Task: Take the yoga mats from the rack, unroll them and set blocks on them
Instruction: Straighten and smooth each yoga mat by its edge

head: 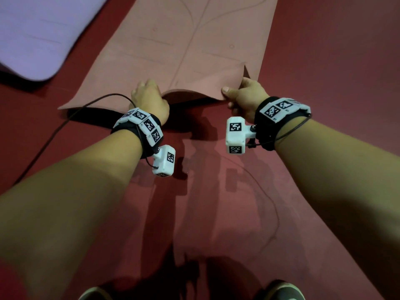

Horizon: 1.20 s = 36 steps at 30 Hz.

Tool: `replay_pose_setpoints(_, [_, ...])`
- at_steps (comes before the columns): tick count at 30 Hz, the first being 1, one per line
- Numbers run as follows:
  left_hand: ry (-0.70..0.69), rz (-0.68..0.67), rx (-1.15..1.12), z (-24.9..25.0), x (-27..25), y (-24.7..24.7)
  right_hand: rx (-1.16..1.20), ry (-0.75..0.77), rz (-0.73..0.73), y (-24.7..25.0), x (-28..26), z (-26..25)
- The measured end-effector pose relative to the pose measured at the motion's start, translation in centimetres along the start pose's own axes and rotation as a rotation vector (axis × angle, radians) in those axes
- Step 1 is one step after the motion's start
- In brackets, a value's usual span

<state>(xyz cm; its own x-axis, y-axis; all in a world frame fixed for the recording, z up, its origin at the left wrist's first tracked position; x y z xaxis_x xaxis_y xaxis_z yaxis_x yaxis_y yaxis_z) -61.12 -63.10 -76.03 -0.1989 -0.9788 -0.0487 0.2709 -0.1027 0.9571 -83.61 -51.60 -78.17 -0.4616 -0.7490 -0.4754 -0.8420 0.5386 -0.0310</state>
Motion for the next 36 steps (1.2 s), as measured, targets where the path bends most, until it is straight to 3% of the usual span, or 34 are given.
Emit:
replay_pose_setpoints(7, [-0.094,-0.044,-0.014,1.4,-0.5,-0.5,0.185,-0.172,0.193,1.8,1.4,2.5])
replay_pose_setpoints(9, [-0.131,-0.123,-0.026,1.6,-0.5,-1.1,0.208,-0.177,0.224,1.7,1.7,2.7])
replay_pose_setpoints(13, [-0.192,-0.367,-0.118,1.2,-0.7,-3.1,0.132,-0.144,0.257,1.4,1.8,2.5])
replay_pose_setpoints(19, [-0.259,-0.425,-0.053,0.6,-0.6,-4.5,0.058,-0.094,0.261,0.4,1.3,2.5])
replay_pose_setpoints(22, [-0.302,-0.384,0.036,0.8,-0.5,-5.1,0.02,-0.008,0.255,0.8,1.0,2.5])
replay_pose_setpoints(25, [-0.323,-0.265,0.124,1.3,-0.4,-5.0,-0.259,0.101,0.279,1.6,0.8,1.8])
replay_pose_setpoints(29, [-0.344,-0.135,0.22,2.1,-0.5,-4.9,-1.09,0.346,0.323,0.8,-0.1,-0.5])
replay_pose_setpoints(31, [-0.361,-0.108,0.25,2.4,-0.6,-5.2,-1.373,0.443,0.231,-1.1,0.2,-0.1])
replay_pose_setpoints(34, [-0.381,-0.091,0.294,2.8,-0.7,-5.2,-1.553,0.441,0.06,-3.8,0.6,1.4])
replay_pose_setpoints(36, [-0.396,-0.102,0.317,3.0,-0.7,-5.2,-1.608,0.359,-0.036,-4.8,0.8,2.7])
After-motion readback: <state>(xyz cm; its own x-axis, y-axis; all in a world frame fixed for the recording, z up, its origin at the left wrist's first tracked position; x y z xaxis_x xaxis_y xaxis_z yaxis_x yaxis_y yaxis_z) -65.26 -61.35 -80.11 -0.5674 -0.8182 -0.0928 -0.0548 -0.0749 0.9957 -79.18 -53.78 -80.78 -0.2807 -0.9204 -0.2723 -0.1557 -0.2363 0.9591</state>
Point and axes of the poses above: each hand's wrist, its own x-axis towards the middle knuckle, its own y-axis out of the back of the hand, z = x × y, the point moved 8 cm from there along x, towards the middle knuckle, and after that the axes turned 4 degrees about x, right-handed, at the moved point
